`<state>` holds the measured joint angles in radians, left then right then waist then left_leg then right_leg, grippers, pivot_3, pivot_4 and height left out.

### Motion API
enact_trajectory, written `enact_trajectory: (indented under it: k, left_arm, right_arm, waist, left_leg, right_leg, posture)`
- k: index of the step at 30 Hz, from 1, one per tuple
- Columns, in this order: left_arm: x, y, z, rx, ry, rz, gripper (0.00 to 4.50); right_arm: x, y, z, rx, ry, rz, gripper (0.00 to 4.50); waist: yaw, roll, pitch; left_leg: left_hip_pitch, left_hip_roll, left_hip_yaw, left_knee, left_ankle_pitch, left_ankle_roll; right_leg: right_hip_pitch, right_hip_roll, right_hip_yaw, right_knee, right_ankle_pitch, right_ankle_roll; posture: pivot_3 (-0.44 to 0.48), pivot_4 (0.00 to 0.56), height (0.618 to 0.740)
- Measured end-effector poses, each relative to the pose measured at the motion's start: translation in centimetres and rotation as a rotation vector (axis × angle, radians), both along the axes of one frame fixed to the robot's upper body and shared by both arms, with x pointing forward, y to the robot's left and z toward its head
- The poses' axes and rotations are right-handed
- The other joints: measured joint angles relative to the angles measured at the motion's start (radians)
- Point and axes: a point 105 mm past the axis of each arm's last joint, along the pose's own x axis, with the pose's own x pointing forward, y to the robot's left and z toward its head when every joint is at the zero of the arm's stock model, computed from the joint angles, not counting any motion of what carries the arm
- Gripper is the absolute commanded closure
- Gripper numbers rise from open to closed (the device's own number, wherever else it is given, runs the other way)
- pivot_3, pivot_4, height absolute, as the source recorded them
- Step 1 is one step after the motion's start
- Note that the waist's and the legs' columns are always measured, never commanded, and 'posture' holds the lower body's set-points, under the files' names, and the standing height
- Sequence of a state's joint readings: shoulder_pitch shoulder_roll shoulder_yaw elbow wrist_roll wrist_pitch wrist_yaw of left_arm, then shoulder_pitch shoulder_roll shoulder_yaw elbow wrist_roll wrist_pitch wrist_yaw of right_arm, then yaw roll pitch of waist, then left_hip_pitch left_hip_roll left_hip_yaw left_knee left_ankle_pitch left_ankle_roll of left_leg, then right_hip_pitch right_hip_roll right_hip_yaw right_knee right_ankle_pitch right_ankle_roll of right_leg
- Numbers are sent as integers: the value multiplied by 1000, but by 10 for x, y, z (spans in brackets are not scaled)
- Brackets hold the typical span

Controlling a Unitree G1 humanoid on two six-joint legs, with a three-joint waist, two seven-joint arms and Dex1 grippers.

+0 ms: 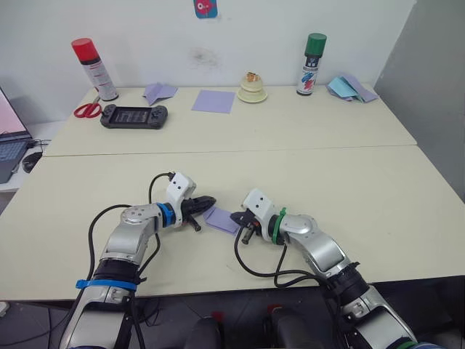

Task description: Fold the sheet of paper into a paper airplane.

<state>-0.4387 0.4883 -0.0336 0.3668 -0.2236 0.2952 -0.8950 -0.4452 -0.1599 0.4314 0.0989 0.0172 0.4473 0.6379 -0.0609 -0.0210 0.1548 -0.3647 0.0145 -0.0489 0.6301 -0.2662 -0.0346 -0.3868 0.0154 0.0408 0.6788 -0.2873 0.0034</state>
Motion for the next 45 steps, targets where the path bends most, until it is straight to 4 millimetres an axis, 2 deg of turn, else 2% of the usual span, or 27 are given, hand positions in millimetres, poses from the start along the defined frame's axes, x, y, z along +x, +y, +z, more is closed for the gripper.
enact_trajectory:
  k: [10, 15, 17, 20, 22, 25, 28, 31, 38, 45]
  left_arm:
    - [0, 5, -3, -32, 12, 18, 4500]
    - [1, 12, 5, -169, 92, 61, 4500]
    - [9, 21, 14, -210, 102, 104, 4500]
    - [22, 57, 43, -203, 28, 208, 4500]
    - [25, 66, 58, -197, -24, 216, 4500]
    - [23, 55, 54, -172, -26, 168, 4500]
    - [14, 30, 44, -128, -20, 65, 4500]
    - [10, 17, 40, -55, -52, 4, 4500]
    - [12, 20, 17, 105, -67, 13, 4500]
    - [18, 20, 10, 140, -94, 21, 4500]
  right_arm:
    - [-3, 2, -1, -17, -5, 18, 4469]
    - [-3, 6, 0, -12, -5, 24, 4469]
    - [-2, 7, 1, -12, -7, 26, 4469]
    - [-2, 7, 0, -14, -4, 31, 4469]
    - [-2, 7, 0, -15, -5, 32, 4469]
    - [-1, 6, 0, -18, -8, 32, 4469]
    - [0, 7, 1, -19, -7, 33, 4469]
    - [0, 8, 1, -19, -6, 35, 4469]
    - [1, 8, 0, -21, -6, 37, 4469]
    - [1, 7, 0, -29, -6, 47, 4469]
  waist:
    - [-4, 0, 0]
    - [-14, -1, 1]
    - [-15, -5, 4]
    - [-18, -8, 7]
    - [-16, -7, 7]
    - [-14, -8, 8]
    - [-14, -8, 8]
    - [-14, -8, 9]
    - [-14, -8, 9]
    - [-11, -8, 9]
  left_leg:
    - [1, 0, 0, 0, 0, 0]
    - [0, 1, 0, 0, 0, 0]
    - [0, 1, -2, 0, 0, 0]
    - [-1, 2, -2, -1, 0, -1]
    - [-1, 0, -1, -1, 0, -1]
    - [-1, -2, 0, -1, 0, -1]
    - [-1, -1, -1, -1, 1, -2]
    - [-1, 0, -2, -1, 1, -2]
    - [-1, -1, -1, -1, 1, -2]
    - [-1, -1, -1, -1, 1, -2]
  right_leg:
    - [0, 1, 0, 0, 0, 0]
    - [-1, 1, 0, 0, 0, 0]
    - [-1, 1, -1, 1, 0, 0]
    - [-2, 2, -1, 1, 0, 0]
    - [-1, -1, -1, 1, 0, 0]
    - [-1, -3, 0, 0, 0, 0]
    - [-1, -3, 0, 0, 0, 0]
    - [-1, -1, -1, 1, 0, 0]
    - [-1, -1, 0, 1, 0, 0]
    - [-1, -1, 0, 0, 0, 0]
  posture:
    - [0, 150, 740]
    - [0, 150, 740]
    - [0, 150, 740]
    - [0, 150, 740]
    - [0, 150, 740]
    - [0, 150, 740]
    - [0, 150, 740]
    - [0, 150, 740]
    - [0, 150, 740]
    - [0, 150, 740]
